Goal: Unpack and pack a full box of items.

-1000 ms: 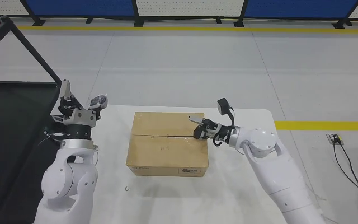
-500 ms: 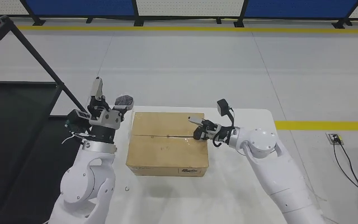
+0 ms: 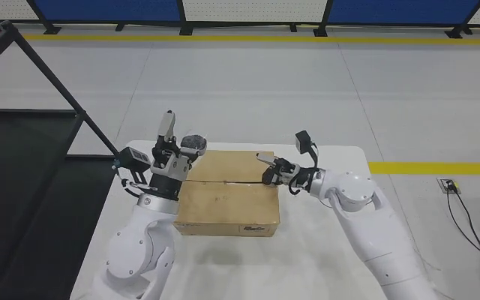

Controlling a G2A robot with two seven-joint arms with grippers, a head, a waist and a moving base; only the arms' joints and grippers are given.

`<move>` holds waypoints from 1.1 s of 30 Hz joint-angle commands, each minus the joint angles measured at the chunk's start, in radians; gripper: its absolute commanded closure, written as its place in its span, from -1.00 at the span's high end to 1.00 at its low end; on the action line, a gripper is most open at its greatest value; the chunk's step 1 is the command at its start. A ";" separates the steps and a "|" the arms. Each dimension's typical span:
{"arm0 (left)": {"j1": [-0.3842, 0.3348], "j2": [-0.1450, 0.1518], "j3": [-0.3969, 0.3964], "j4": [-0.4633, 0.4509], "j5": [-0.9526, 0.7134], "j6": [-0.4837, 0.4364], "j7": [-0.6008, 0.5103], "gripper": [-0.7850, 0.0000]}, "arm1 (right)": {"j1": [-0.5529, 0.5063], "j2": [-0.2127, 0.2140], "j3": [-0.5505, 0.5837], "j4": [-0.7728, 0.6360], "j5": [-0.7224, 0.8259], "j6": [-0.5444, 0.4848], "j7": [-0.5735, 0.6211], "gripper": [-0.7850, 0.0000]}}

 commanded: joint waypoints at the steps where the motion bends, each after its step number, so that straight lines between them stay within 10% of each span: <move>1: -0.003 -0.002 0.008 0.004 0.006 0.004 -0.001 1.00 | -0.008 0.004 0.011 -0.010 0.001 0.005 0.000 1.00; 33: -0.093 -0.049 0.155 0.090 0.128 0.068 -0.046 1.00 | -0.096 0.045 0.099 -0.082 0.024 0.012 0.005 1.00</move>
